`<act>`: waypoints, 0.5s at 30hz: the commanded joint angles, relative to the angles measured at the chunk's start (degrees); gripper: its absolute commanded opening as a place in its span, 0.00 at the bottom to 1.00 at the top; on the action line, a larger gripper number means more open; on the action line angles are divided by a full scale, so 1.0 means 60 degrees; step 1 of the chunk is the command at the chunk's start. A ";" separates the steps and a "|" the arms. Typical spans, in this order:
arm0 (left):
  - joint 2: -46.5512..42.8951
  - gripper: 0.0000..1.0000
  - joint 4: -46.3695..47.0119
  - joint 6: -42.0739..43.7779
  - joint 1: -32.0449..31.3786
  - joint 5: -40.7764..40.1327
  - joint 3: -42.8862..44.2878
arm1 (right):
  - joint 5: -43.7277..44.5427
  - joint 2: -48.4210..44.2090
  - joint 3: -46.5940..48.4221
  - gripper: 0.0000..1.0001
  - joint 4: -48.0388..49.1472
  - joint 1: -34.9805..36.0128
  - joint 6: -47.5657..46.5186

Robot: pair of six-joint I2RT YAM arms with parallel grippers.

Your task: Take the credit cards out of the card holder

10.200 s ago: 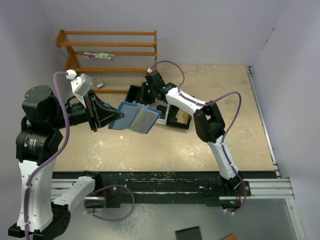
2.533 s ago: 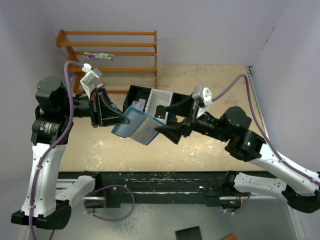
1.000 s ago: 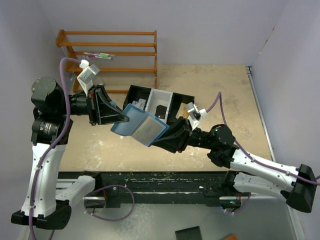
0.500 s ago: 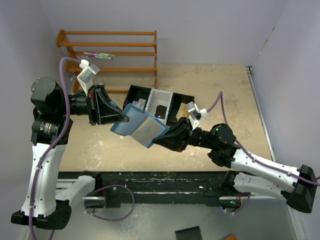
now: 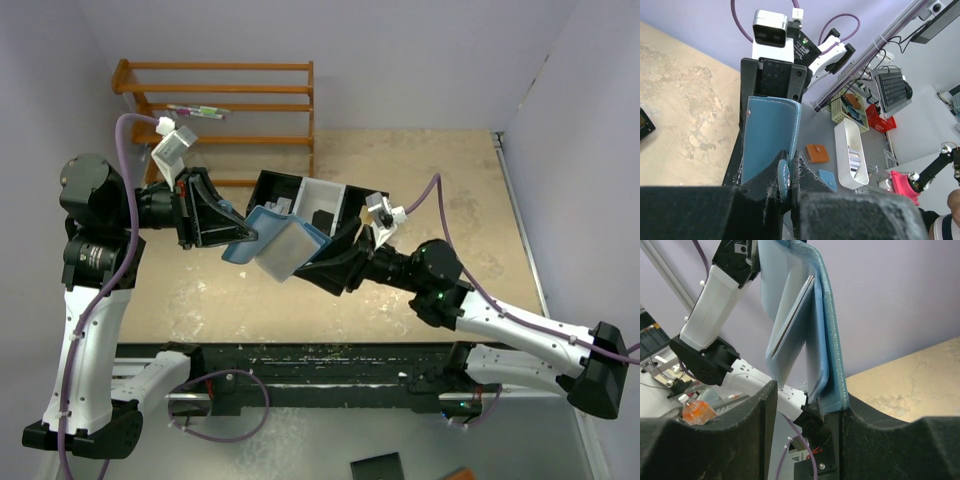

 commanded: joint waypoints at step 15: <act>-0.0184 0.00 0.0279 -0.0125 -0.0038 0.0152 -0.0149 | 0.0393 0.1096 0.0704 0.57 0.3188 -0.0016 0.1468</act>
